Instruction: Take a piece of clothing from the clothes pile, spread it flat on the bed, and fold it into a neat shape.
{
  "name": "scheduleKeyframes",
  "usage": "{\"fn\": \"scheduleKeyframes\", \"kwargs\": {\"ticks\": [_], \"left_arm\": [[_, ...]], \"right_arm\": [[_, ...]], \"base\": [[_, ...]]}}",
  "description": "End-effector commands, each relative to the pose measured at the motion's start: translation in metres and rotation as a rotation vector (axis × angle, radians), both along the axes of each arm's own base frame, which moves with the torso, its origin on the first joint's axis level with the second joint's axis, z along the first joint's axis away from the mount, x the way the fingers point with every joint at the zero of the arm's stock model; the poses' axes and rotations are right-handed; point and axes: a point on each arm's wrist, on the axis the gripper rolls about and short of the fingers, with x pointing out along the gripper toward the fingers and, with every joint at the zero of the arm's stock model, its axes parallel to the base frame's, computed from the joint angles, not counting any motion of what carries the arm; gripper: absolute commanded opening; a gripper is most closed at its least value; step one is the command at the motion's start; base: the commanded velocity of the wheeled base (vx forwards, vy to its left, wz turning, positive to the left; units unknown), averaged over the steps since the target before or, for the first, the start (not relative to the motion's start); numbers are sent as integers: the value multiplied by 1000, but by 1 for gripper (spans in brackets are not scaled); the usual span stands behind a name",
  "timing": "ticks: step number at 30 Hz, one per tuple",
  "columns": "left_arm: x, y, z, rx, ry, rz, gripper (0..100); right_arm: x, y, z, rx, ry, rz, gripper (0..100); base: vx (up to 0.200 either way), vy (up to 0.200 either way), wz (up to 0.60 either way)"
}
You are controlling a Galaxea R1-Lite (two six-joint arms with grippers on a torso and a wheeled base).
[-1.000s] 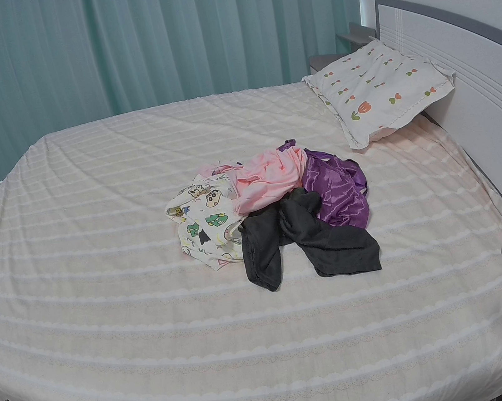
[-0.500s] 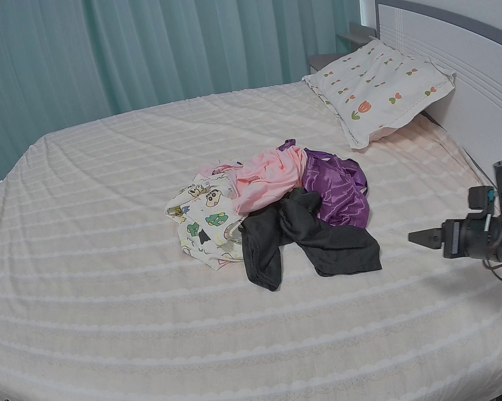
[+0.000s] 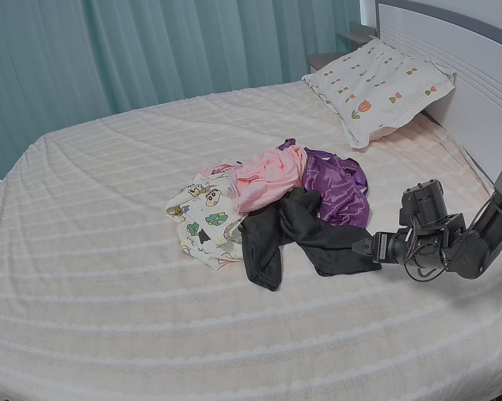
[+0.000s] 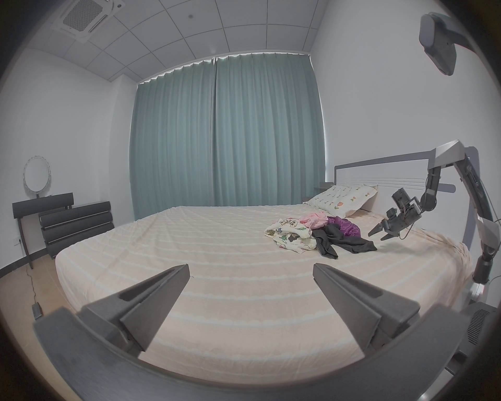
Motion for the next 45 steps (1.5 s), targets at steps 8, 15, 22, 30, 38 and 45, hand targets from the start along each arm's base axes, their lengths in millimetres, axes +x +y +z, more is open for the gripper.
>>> {"fn": "scheduleKeyframes", "kwargs": {"ticks": [8,15,22,30,38,45], "left_arm": [[0,0,-5,1,2,-2,100],[0,0,-5,-1,2,-2,100],[0,0,-5,-1,2,0,100],[0,0,-5,-18,6,0,100],[0,0,-5,-11,-5,-6,100],[22,-4,72,-127,36,-187,100]], "right_arm": [[31,13,-40,-13,-2,-11,100],[49,33,-49,-1,-32,19,100],[47,50,-50,1,-40,58,0],[28,39,-34,32,-24,45,0],[-7,28,-13,244,7,-11,0],[-32,18,-17,369,-25,-50,0]], "base": [[0,0,0],[0,0,0],[0,0,0],[0,0,0],[0,0,0],[0,0,0]]}}
